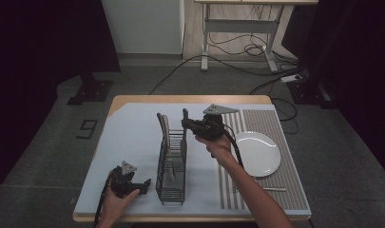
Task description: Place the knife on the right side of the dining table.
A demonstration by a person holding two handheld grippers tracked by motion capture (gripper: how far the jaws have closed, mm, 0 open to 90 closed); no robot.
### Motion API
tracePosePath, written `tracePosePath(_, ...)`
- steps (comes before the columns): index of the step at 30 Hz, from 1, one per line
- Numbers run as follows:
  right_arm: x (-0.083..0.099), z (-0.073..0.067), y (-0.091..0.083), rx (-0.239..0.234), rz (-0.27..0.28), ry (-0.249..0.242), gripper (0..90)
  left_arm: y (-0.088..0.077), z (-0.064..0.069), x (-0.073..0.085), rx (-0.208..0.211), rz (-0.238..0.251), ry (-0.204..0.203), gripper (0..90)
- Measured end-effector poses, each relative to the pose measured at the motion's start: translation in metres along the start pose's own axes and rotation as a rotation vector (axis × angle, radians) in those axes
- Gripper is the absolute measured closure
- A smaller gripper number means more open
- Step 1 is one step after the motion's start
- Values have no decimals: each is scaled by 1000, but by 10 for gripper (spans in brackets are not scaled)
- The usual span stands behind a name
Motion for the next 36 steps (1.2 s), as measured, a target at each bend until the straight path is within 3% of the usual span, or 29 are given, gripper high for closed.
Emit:
tracePosePath(2,0,0,-1,-2,3,-1,839,0,0,0,0,0,0,38)
tracePosePath(9,-18,-6,-20,-17,102,-17,841,0,0,0,0,1,0,38)
tracePosePath(11,-25,-7,-29,-15,131,-20,841,0,0,0,0,2,0,38)
tracePosePath(12,-34,-8,-39,-7,174,-22,842,0,0,0,0,2,0,38)
tracePosePath(14,-38,-8,-43,-3,189,-26,842,0,0,0,0,2,0,38)
tracePosePath(17,-60,-9,-66,19,262,-44,842,0,0,0,0,3,0,38)
tracePosePath(19,-63,-9,-70,25,274,-49,842,0,0,0,0,2,1,38)
tracePosePath(22,-71,-7,-90,51,312,-69,842,0,0,0,0,2,0,38)
tracePosePath(29,-61,9,-99,98,296,-46,842,0,0,0,-1,2,0,38)
tracePosePath(36,-33,45,-89,168,251,-9,842,0,0,0,0,2,0,38)
Point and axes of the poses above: each handheld gripper's, and its own axes: y roughly forward along the jaws, x roughly out of its underside, z roughly to its right, the point moved 3 cm from there along y, roughly forward along the jaws, and after that the axes turned 4 degrees about -y, right-handed, at the moved point
